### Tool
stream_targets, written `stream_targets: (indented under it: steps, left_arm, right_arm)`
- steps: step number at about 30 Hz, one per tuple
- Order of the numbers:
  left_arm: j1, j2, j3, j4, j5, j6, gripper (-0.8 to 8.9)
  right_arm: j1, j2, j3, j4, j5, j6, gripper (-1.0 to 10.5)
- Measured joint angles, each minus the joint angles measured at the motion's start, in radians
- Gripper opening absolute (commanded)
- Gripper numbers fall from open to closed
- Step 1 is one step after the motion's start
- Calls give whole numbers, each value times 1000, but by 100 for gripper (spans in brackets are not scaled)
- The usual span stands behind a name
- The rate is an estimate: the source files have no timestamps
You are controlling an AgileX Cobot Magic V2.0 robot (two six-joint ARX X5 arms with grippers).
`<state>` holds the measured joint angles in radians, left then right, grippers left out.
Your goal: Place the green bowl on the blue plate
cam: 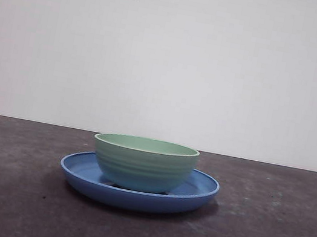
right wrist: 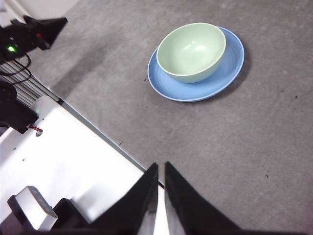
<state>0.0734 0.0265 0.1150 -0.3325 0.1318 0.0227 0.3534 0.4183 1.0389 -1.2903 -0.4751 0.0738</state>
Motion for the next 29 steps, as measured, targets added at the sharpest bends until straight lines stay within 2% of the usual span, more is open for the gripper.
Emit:
stream_targets:
  steps: [16, 20, 29]
  left_arm:
    - [-12, -12, -64, 106, -5, -11, 7]
    - [-34, -21, -83, 156, -37, -11, 7]
    - [-70, -21, -83, 154, -82, -13, 7]
  right_arm:
    - [0, 0, 0, 0, 0, 0, 19]
    - [0, 0, 0, 0, 0, 0, 19]
    - [0, 0, 0, 0, 0, 0, 19]
